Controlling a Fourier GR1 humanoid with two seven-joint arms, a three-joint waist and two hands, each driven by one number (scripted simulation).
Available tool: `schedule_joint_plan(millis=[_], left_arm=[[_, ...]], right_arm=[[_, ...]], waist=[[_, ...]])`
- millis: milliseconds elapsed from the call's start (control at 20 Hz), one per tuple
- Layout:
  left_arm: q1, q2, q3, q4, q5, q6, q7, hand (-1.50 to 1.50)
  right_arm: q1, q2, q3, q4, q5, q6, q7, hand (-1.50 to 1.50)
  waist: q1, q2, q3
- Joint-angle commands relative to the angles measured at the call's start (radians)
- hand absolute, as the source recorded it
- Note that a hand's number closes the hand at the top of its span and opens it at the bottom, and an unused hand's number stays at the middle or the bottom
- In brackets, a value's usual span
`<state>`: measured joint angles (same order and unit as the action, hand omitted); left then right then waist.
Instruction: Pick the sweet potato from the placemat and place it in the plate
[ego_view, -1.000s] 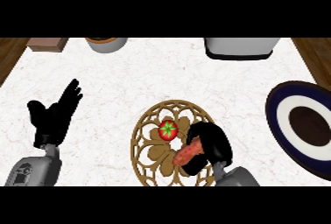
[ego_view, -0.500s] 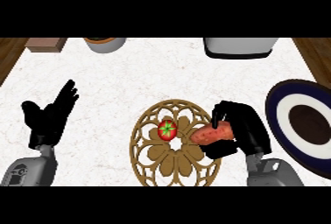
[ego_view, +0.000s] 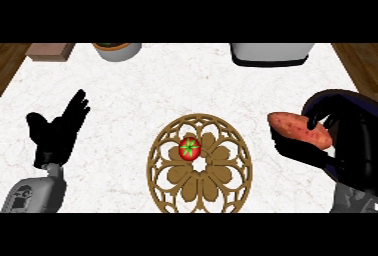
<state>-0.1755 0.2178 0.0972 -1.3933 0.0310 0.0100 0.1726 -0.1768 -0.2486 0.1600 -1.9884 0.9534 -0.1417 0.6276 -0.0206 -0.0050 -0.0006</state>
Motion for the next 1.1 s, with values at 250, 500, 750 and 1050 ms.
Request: schedule_joint_plan(millis=[250, 500, 750, 1050], left_arm=[[0.010, 0.003, 0.003, -0.022, -0.001, -0.017, 0.002, 0.00], [-0.003, -0.030, -0.012, 0.017, -0.023, 0.000, -0.014, 0.00], [0.061, -0.004, -0.004, -0.098, 0.006, -0.037, 0.024, 0.00], [-0.008, -0.025, -0.008, 0.003, -0.023, -0.021, -0.010, 0.00]], right_arm=[[0.100, -0.045, -0.338, 0.000, -0.253, -0.063, -0.083, 1.50], [0.141, -0.045, -0.432, 0.150, -0.294, -0.110, -0.200, 1.50], [0.031, -0.173, -0.597, 0.441, -0.438, -0.081, -0.366, 1.50], [0.047, -0.228, -0.585, 0.677, -0.439, -0.010, -0.508, 1.50]], waist=[[0.015, 0.005, 0.001], [0.016, 0.006, 0.001], [0.030, 0.006, 0.002], [0.026, 0.008, 0.001]])
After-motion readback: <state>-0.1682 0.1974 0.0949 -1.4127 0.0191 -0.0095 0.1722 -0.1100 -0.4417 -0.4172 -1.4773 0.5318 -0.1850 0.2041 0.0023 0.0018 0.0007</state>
